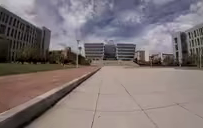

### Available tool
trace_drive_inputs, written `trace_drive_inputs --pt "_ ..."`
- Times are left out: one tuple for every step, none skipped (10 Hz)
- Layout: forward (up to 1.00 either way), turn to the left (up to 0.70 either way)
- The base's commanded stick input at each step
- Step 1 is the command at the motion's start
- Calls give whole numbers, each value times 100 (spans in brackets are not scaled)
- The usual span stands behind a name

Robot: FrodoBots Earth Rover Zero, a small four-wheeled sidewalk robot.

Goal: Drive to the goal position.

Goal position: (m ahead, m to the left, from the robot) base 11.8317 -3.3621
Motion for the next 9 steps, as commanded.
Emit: trace_drive_inputs --pt "100 0" --pt "100 0" --pt "100 0" --pt "100 0" --pt "100 0" --pt "100 0" --pt "100 0" --pt "100 0" --pt "100 0"
